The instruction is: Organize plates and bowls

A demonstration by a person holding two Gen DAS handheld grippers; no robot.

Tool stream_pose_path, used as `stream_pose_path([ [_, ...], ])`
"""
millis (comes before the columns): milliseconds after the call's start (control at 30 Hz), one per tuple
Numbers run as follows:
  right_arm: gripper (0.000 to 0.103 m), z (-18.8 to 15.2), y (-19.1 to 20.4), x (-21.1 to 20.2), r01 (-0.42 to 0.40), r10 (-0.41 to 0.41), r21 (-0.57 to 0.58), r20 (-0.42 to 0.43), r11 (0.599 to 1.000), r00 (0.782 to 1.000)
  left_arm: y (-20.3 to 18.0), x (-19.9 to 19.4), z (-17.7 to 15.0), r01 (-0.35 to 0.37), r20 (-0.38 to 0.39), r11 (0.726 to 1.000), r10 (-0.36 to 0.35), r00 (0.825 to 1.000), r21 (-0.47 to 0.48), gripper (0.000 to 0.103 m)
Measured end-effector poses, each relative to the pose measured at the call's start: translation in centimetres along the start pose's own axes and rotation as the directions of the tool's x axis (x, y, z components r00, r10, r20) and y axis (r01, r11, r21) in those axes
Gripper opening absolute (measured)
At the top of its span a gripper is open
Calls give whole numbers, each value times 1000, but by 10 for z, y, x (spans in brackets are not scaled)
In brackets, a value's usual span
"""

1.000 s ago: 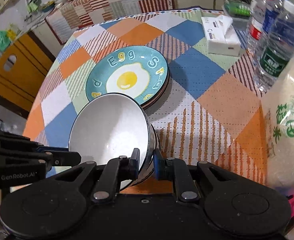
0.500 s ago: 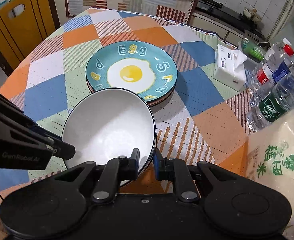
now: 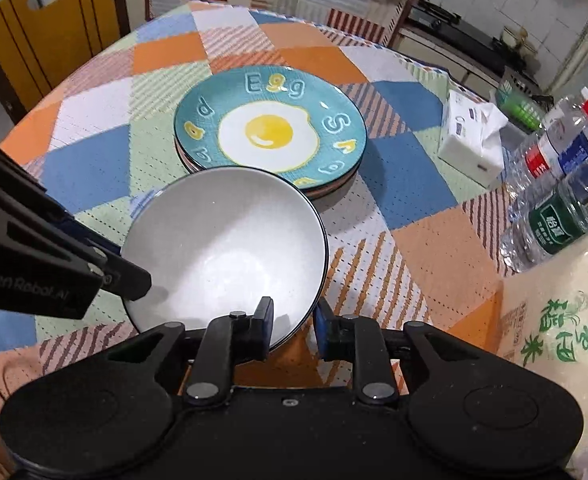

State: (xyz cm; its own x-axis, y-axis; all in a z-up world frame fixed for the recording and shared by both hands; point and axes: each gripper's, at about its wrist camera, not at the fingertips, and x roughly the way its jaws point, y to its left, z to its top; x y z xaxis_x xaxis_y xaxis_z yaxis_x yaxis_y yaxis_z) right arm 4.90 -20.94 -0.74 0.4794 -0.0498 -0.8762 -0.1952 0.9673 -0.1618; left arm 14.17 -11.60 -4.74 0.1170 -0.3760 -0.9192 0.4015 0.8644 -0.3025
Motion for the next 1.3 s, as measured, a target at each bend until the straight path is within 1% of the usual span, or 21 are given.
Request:
stream_pose_path([
  [67,30,-4,-8,-5,-46,46,17,37,999,998,-1,-2,2,12,-8,1000,-12,1000,-7,26],
  [200,32,-14,-23,-17,-127,120,60,114,990,986,1,-15,0,36,22,999,-36,999,10,30],
  [233,37,-17,-26,-21,-138,128,65,137,988,982,2,-18,0,44,27,999,-44,999,11,31],
  [267,45,-20,-28,-25,-146,133,66,163,987,978,4,-21,0,50,37,999,-51,998,11,31],
  [333,52,-26,-30,-34,-156,144,38,214,987,966,7,-28,1,58,68,998,-59,996,12,32],
  [400,58,-32,-32,-40,-190,189,-19,242,982,952,10,-33,2,69,94,997,-71,993,19,36],
  [467,70,-38,-30,-43,-227,237,-65,245,972,940,14,-36,3,74,122,997,-76,990,19,39],
  [533,75,-43,-28,-42,-244,260,-95,251,965,932,19,-36,4,74,145,997,-75,987,10,40],
  [600,80,-47,-26,-36,-253,271,-102,244,962,931,23,-34,4,78,153,997,-77,985,-1,42],
  [633,88,-49,-25,-32,-255,273,-105,234,961,933,26,-32,4,79,155,997,-77,985,-7,44],
  [667,90,-52,-22,-27,-257,276,-113,225,960,934,28,-31,4,82,159,997,-79,984,-11,49],
  [733,90,-58,-18,-19,-261,287,-138,222,955,932,31,-26,3,89,161,996,-86,983,-11,50],
  [767,90,-60,-14,-13,-275,306,-163,215,948,928,32,-23,2,101,167,995,-99,981,-7,50],
  [833,90,-63,-7,-1,-273,310,-198,190,941,932,33,-16,0,127,177,992,-126,976,2,50],
  [933,90,-66,-4,19,-266,298,-188,170,946,939,35,1,-2,148,199,988,-152,968,34,50],
  [1000,90,-67,-3,32,-269,299,-180,167,946,940,36,12,-3,142,195,989,-149,969,49,50],
  [1067,90,-67,-2,43,-267,301,-186,184,945,936,40,20,-3,173,192,984,-179,965,49,50],
  [1133,90,-68,0,50,-263,302,-198,204,944,931,45,27,-6,185,214,982,-188,959,33,48],
  [1233,90,-65,3,60,-251,284,-174,207,952,936,47,34,-8,179,197,983,-183,963,39,46],
  [1300,90,-62,4,63,-270,298,-155,205,950,932,51,37,-9,197,192,980,-200,961,36,46],
])
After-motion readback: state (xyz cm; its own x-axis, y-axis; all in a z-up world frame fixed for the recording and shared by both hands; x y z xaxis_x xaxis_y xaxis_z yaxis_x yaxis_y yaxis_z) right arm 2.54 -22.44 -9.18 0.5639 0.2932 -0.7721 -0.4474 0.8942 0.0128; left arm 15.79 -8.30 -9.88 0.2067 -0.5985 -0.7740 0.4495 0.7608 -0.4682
